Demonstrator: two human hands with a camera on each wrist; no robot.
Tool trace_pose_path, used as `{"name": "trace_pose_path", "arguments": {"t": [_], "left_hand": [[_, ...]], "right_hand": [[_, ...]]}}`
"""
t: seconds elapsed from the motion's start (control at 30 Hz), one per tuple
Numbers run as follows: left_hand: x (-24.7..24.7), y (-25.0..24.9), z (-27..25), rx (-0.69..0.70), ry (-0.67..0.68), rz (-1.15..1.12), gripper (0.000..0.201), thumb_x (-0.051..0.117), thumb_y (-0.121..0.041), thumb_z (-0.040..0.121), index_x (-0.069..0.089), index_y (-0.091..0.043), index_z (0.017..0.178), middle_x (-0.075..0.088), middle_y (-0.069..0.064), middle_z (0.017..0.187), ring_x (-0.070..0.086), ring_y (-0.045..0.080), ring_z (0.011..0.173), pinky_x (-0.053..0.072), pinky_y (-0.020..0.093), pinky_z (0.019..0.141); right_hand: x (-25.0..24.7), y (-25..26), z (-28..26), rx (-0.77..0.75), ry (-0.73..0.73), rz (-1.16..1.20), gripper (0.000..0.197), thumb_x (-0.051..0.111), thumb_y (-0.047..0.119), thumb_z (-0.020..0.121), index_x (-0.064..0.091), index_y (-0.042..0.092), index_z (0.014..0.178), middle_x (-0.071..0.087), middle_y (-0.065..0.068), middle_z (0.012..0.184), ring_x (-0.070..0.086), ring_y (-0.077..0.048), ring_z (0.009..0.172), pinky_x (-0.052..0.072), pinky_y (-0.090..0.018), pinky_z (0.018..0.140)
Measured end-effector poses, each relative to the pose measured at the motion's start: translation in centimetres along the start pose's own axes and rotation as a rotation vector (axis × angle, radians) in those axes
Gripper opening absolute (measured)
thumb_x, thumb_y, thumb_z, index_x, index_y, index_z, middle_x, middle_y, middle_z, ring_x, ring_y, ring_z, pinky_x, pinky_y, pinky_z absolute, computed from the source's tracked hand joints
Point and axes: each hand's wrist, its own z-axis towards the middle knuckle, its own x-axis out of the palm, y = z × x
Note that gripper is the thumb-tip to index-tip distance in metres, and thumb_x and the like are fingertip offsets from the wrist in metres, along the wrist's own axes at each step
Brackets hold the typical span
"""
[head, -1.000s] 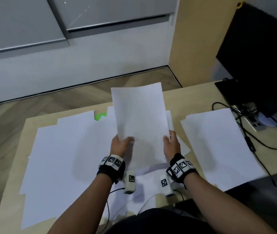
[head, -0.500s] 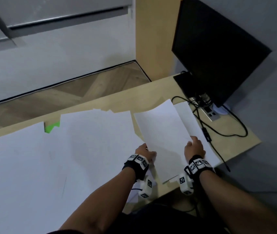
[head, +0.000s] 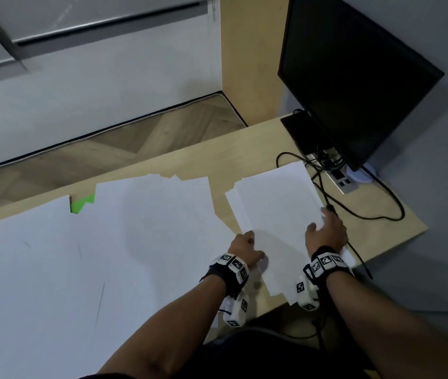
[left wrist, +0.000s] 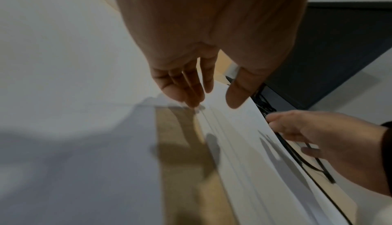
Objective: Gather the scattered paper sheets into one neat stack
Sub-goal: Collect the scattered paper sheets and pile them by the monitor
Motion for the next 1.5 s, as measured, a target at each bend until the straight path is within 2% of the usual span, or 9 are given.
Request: {"name": "trace_pose_path", "arguments": {"t": [0.13,0.27,0.43,0.57,0.67,0.9,1.2,1.37,1.5], "left_hand": [[-1.9,2.6,-1.1,0.045,-0.162,-0.127,0.044,0.068,-0.02,0.083,0.06,-0.019,0.127,0.063,0.002,0.118,0.061,0.019,0.108,0.049,0.027,0.093],[-6.3,8.7,-2.9,-0.017,-0.439,0.035,0.025,0.065,-0.024,0.084,0.07,-0.022,0.108,0.065,0.004,0.111,0.053,0.027,0.11,0.048,0.034,0.087],[-11.2,18.2,-7.4,-0.282,-0.746,0.134,0.032,0.069,-0.042,0.081,0.069,-0.024,0.108,0.059,0.007,0.126,0.046,0.033,0.12,0.043,0.041,0.093],[-13.2,24.9,-11.0,-0.585,-0.67,0.14,0.092,0.065,-0.072,0.072,0.041,-0.018,0.142,0.031,0.014,0.155,0.021,0.035,0.144,0.024,0.049,0.116],[-14.3,28.5,-13.8,-0.77,-0.634,0.043,0.121,0.064,-0.079,0.065,0.013,-0.015,0.154,0.012,0.015,0.161,0.009,0.04,0.148,0.019,0.057,0.117],[-18.3,34.8,-20.1,-0.895,-0.621,-0.087,0.133,0.068,-0.079,0.063,-0.001,-0.015,0.157,-0.005,0.011,0.164,-0.004,0.037,0.15,0.012,0.059,0.118],[-17.8,36.7,-20.9,-0.764,-0.488,0.032,0.125,0.035,-0.093,0.07,-0.01,-0.013,0.156,-0.019,0.018,0.161,-0.014,0.042,0.148,0.003,0.054,0.121],[-17.6,35.7,-21.2,-0.503,-0.312,0.178,0.119,0.033,-0.091,0.073,-0.006,-0.017,0.157,-0.015,0.013,0.163,-0.013,0.038,0.149,0.007,0.051,0.12],[-19.3,36.8,-20.5,-0.235,-0.234,0.144,0.106,0.048,-0.08,0.079,0.008,-0.022,0.158,0.002,0.004,0.165,-0.003,0.027,0.152,0.01,0.043,0.122]], "right_hand": [[2.0,1.0,-1.1,-0.173,0.212,-0.124,0.034,0.06,0.03,0.087,0.066,0.028,0.12,0.061,0.0,0.13,0.049,-0.023,0.126,0.04,-0.043,0.107],[3.3,3.5,-3.4,-0.05,0.323,-0.43,0.047,0.05,0.041,0.084,0.055,0.032,0.13,0.048,0.001,0.139,0.036,-0.023,0.133,0.023,-0.046,0.112],[5.9,7.8,-7.5,-0.206,0.306,-0.12,0.039,0.058,0.029,0.078,0.057,0.029,0.117,0.052,0.002,0.133,0.036,-0.02,0.133,0.032,-0.047,0.11],[8.3,11.6,-12.3,-0.294,0.441,0.073,0.034,0.062,0.025,0.084,0.058,0.027,0.117,0.059,0.004,0.121,0.045,-0.019,0.125,0.042,-0.045,0.103],[9.8,13.4,-15.5,-0.347,0.547,0.098,0.035,0.061,0.031,0.086,0.056,0.031,0.121,0.059,0.008,0.121,0.045,-0.014,0.125,0.044,-0.043,0.102],[12.3,17.0,-22.8,-0.481,0.683,-0.134,0.064,0.056,0.051,0.089,0.04,0.023,0.145,0.035,-0.003,0.154,0.017,-0.022,0.146,0.023,-0.042,0.118],[16.0,21.3,-31.6,-0.516,0.874,-0.503,0.093,0.028,0.078,0.087,0.002,0.023,0.157,-0.016,-0.012,0.162,-0.017,-0.032,0.149,0.0,-0.048,0.121],[17.3,23.6,-34.9,-0.464,0.804,-0.48,0.094,0.014,0.081,0.085,0.004,0.02,0.157,-0.016,-0.013,0.162,-0.017,-0.031,0.149,-0.002,-0.049,0.121],[18.0,25.2,-37.4,-0.509,0.778,-0.399,0.091,0.036,0.077,0.086,0.021,0.019,0.154,0.0,-0.007,0.164,-0.004,-0.026,0.151,0.008,-0.043,0.121]]}}
